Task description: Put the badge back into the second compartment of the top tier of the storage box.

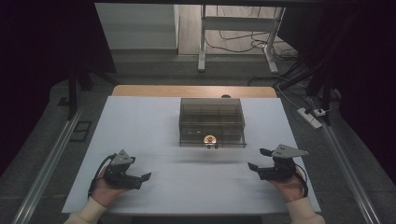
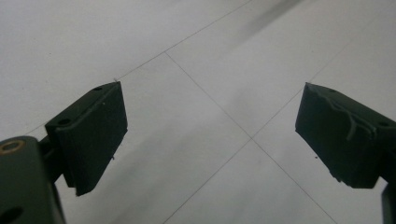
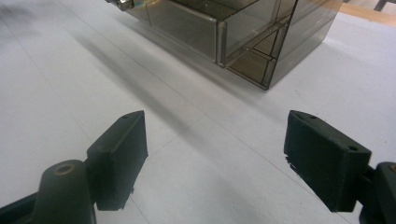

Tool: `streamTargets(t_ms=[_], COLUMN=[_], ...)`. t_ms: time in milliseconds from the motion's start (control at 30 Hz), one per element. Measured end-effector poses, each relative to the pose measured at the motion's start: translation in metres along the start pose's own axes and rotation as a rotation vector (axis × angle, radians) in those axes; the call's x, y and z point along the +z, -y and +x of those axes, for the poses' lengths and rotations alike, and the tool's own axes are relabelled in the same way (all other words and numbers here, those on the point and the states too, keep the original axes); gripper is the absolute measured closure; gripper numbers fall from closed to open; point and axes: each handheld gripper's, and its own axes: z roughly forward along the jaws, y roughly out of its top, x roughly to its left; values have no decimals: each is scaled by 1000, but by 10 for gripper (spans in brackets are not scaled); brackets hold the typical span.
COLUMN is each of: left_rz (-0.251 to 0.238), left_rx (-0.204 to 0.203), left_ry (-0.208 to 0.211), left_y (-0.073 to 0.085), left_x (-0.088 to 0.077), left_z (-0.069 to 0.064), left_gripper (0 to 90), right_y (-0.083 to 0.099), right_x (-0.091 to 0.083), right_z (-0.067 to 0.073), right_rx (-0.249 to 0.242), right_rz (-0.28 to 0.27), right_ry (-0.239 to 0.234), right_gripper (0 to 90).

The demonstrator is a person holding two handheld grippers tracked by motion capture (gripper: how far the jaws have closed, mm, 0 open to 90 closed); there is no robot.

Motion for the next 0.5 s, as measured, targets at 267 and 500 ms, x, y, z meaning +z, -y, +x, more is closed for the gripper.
streamTargets(t_ms=[267, 500], left_rz=[1, 3], left_rx=[3, 1], left_ry=[-1, -1], left_y=[0, 0], left_x=[0, 1], left_z=[0, 0], left_gripper=[94, 91], right_y=[-1, -2], right_x=[3, 4], right_z=[2, 5], right_rx=[-18, -48], right_rz=[8, 29], right_ry=[-2, 6], right_gripper=[208, 202])
